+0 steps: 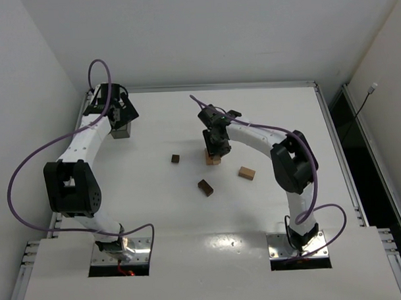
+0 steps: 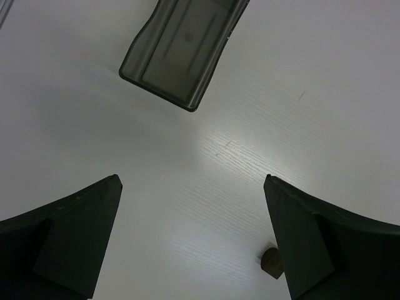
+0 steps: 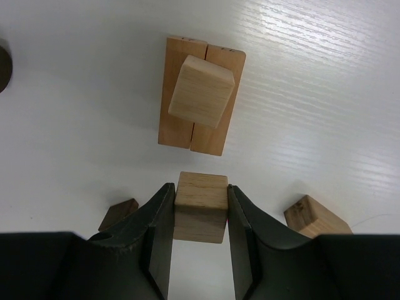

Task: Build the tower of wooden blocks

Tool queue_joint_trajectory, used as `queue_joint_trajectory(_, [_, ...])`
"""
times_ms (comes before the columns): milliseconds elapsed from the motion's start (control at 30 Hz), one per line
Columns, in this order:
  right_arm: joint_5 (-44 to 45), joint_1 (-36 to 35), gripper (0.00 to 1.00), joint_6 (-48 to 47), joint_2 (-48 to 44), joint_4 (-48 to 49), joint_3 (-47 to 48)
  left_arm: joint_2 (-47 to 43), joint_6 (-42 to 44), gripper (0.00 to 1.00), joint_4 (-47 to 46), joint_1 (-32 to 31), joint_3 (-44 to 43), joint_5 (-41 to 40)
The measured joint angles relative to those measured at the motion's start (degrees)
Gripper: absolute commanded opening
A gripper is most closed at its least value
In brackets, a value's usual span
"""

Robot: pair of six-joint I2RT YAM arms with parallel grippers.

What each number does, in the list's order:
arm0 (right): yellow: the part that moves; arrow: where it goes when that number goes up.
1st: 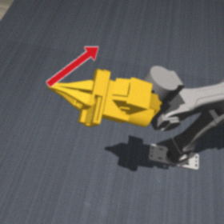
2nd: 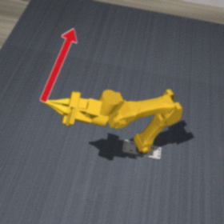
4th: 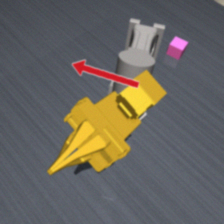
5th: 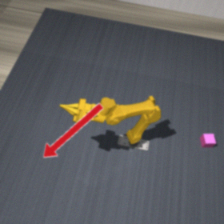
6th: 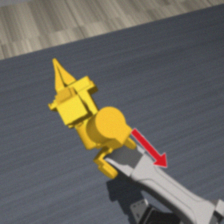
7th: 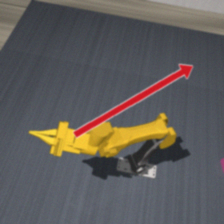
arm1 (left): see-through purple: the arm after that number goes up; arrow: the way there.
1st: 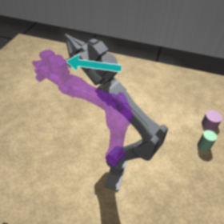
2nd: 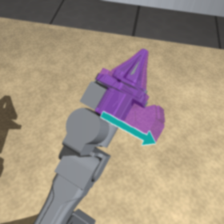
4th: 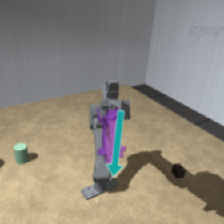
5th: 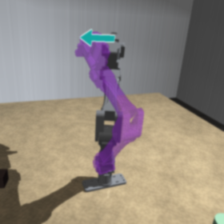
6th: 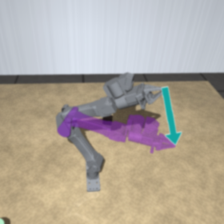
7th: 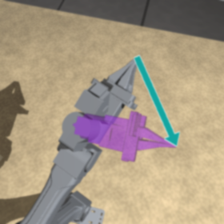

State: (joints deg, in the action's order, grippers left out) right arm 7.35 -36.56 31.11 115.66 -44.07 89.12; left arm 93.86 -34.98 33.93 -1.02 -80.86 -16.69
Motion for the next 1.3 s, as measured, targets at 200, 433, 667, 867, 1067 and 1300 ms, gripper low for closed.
queue_joint_trajectory(200, [-1.60, 0.04, 0.00, 0.31, 0.98, -0.11, 0.61, 0.17, 0.00, 0.96, -0.07, 0.00, -0.02, 0.00])
queue_joint_trajectory(433, [-2.58, 0.04, 0.00, 0.44, 2.91, -0.15, 2.34, 0.63, 0.00, 0.96, -0.09, 0.00, -0.15, 0.00])
queue_joint_trajectory(667, [-2.82, 0.04, 0.00, 0.44, 5.31, -0.26, 3.48, 0.98, 0.00, 0.96, -0.15, 0.00, -0.42, 0.00])
queue_joint_trajectory(867, [-1.99, 0.11, 0.00, 0.44, 6.84, -0.68, 4.66, 1.01, 0.00, 0.96, -0.15, 0.00, -0.42, 0.26])
queue_joint_trajectory(1067, [-1.64, 0.39, 0.00, 0.44, 8.02, -0.70, 4.90, 1.31, 0.00, 0.96, -0.17, 0.00, -0.42, 0.44])
queue_joint_trajectory(1300, [-1.55, 1.49, 0.00, 0.44, 8.22, -1.09, 5.25, 1.88, 0.00, 0.96, -0.17, 0.00, -0.42, 0.46])
